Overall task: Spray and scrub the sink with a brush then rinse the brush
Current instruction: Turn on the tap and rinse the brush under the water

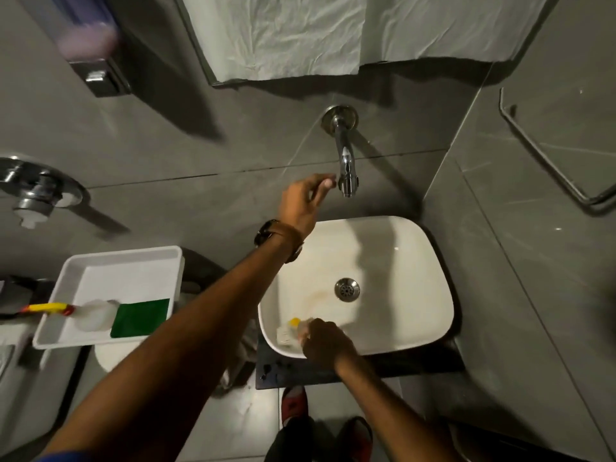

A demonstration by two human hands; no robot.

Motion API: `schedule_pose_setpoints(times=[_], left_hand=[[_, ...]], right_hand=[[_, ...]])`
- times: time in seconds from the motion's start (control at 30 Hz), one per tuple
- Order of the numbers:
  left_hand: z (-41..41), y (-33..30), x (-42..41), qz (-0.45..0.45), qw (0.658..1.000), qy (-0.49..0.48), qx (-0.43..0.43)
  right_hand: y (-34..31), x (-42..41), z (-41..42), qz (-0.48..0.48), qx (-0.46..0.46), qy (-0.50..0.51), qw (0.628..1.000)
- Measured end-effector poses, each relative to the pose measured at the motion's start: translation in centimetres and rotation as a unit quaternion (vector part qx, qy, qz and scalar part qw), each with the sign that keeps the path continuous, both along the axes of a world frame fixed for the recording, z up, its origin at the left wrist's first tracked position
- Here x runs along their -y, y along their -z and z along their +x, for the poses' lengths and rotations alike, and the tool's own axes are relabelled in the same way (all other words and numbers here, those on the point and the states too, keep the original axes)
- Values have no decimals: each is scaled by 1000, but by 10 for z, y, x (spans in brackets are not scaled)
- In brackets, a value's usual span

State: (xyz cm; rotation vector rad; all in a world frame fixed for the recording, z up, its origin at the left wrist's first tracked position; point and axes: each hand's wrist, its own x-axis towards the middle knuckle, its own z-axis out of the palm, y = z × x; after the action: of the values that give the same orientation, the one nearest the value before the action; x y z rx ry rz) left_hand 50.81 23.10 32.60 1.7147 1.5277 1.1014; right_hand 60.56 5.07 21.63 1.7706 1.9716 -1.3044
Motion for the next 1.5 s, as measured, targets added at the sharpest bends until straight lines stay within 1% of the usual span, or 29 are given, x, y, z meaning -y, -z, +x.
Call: schedule_pose_setpoints(times=[0.07, 0.13, 0.2, 0.23, 0.3, 0.37, 0.4, 0.47, 0.5, 0.53, 0.57, 0.63, 0.7, 0.8, 0.9, 0.97, 1.0, 1.07, 1.2, 1.23, 1.3, 1.4, 1.47, 1.5], left_hand=[[9, -1, -4, 3, 1000, 1, 5], [14, 1, -6, -3, 1000, -4, 30], [16, 3, -7, -11, 999, -9, 44], [17, 4, -7, -14, 999, -12, 49], [19, 5, -8, -15, 998, -18, 61], [20, 4, -9, -15, 997, -18, 78], [21, 2, -9, -23, 995, -15, 92], [21, -2, -10, -48, 992, -7, 118], [22, -4, -10, -60, 990, -5, 127], [22, -6, -11, -74, 989, -5, 131], [22, -6, -12, -84, 987, -6, 139], [23, -7, -12, -101, 985, -26, 141], [26, -9, -11, -115, 984, -60, 126], [35, -18, 0, -93, 987, -117, 61], [46, -35, 11, -49, 989, -128, -57], [51, -44, 10, -59, 982, -138, -116], [51, -45, 7, -68, 980, -138, -124], [50, -47, 1, -89, 982, -120, -113], [37, -48, -6, -139, 989, -43, -8], [33, -49, -7, -146, 989, -26, 5], [31, -51, -8, -148, 989, -6, 9], [31, -51, -7, -148, 989, -7, 18], [31, -50, -7, -145, 989, -9, 22], [31, -50, -6, -145, 989, -7, 21]], right_hand=[[-13, 4, 7, 24, 25, 6, 999], [-23, 0, 26, 68, 79, 15, 994], [-31, -8, 46, 95, 107, 58, 988], [-37, -13, 55, 103, 100, 94, 985], [-44, -30, 69, 104, 38, 183, 977], [-48, -51, 76, 85, -61, 268, 958], [-52, -60, 78, 74, -115, 316, 939], [-62, -75, 81, 49, -214, 416, 882], [-67, -81, 83, 43, -244, 451, 858], [-73, -85, 84, 41, -265, 471, 841], [-78, -89, 85, 39, -279, 480, 831], [-87, -94, 86, 42, -294, 481, 825], [-89, -98, 88, 47, -302, 481, 822], [-88, -102, 92, 58, -294, 480, 825], [-87, -104, 94, 91, -273, 467, 836], [-87, -104, 94, 119, -255, 456, 845], [-87, -104, 94, 131, -249, 450, 848], [-90, -105, 95, 151, -244, 436, 853], [-89, -106, 97, 165, -239, 425, 858], [-87, -106, 97, 168, -240, 425, 856], [-87, -106, 96, 170, -245, 428, 853], [-89, -106, 96, 174, -248, 434, 849], [-94, -107, 96, 154, -263, 446, 841], [-97, -107, 96, 129, -282, 456, 834]])
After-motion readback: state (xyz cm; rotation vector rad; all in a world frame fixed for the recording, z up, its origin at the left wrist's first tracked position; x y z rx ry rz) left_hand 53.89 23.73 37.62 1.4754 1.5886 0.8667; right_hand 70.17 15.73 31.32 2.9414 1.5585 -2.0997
